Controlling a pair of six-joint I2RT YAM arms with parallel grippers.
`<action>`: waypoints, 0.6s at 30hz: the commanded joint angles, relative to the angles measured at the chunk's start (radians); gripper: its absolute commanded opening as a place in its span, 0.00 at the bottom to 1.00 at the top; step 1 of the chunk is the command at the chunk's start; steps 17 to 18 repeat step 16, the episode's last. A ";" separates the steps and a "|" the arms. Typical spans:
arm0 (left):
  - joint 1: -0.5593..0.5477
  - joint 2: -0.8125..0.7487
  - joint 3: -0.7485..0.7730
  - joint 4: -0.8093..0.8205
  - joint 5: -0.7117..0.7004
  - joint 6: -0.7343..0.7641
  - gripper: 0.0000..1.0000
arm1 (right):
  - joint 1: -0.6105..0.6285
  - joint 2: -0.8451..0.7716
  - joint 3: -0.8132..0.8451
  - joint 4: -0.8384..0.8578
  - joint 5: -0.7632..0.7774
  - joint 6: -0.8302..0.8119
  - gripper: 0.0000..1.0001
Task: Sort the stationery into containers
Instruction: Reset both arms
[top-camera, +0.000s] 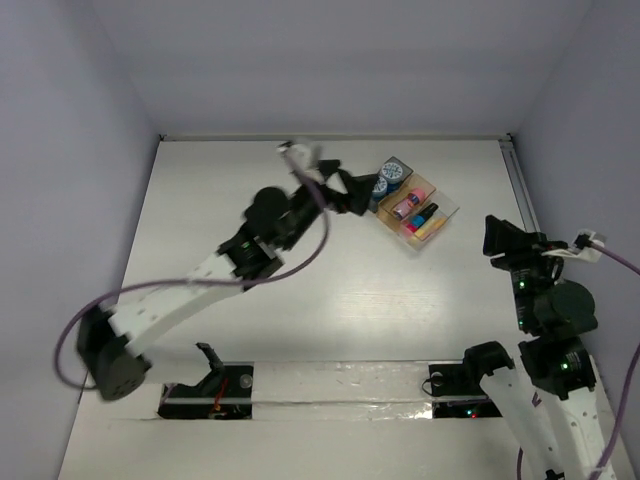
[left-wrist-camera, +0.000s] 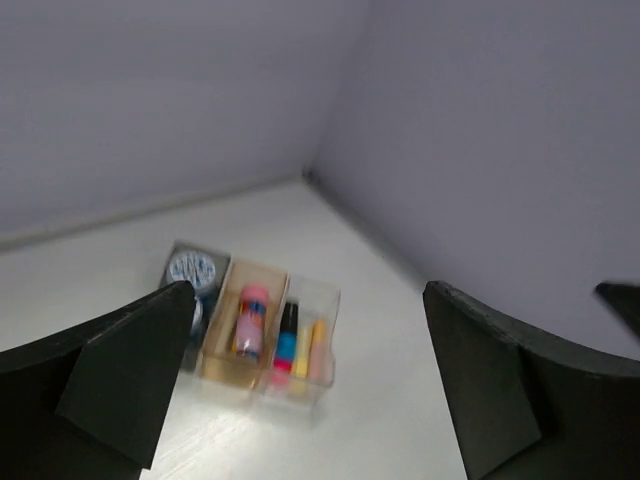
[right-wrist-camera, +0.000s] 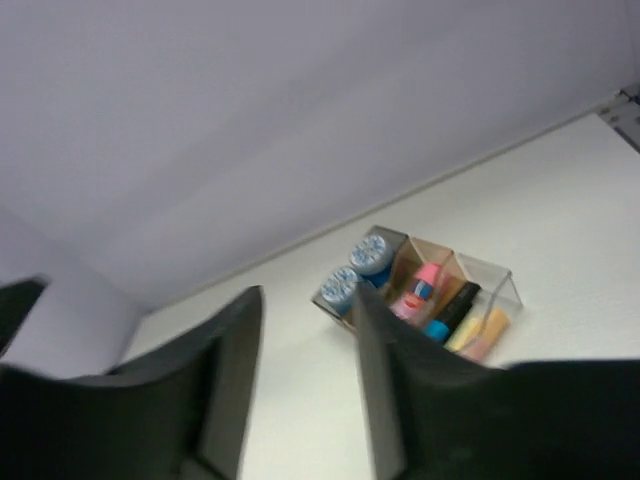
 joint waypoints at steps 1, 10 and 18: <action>-0.002 -0.261 -0.199 0.208 -0.249 -0.051 0.99 | -0.007 0.022 0.156 -0.054 0.046 -0.077 0.53; -0.002 -0.652 -0.343 0.013 -0.390 -0.067 0.99 | -0.007 0.005 0.171 -0.062 0.065 -0.081 0.80; -0.002 -0.642 -0.327 -0.044 -0.430 -0.053 0.99 | -0.007 0.012 0.170 -0.057 0.063 -0.079 0.83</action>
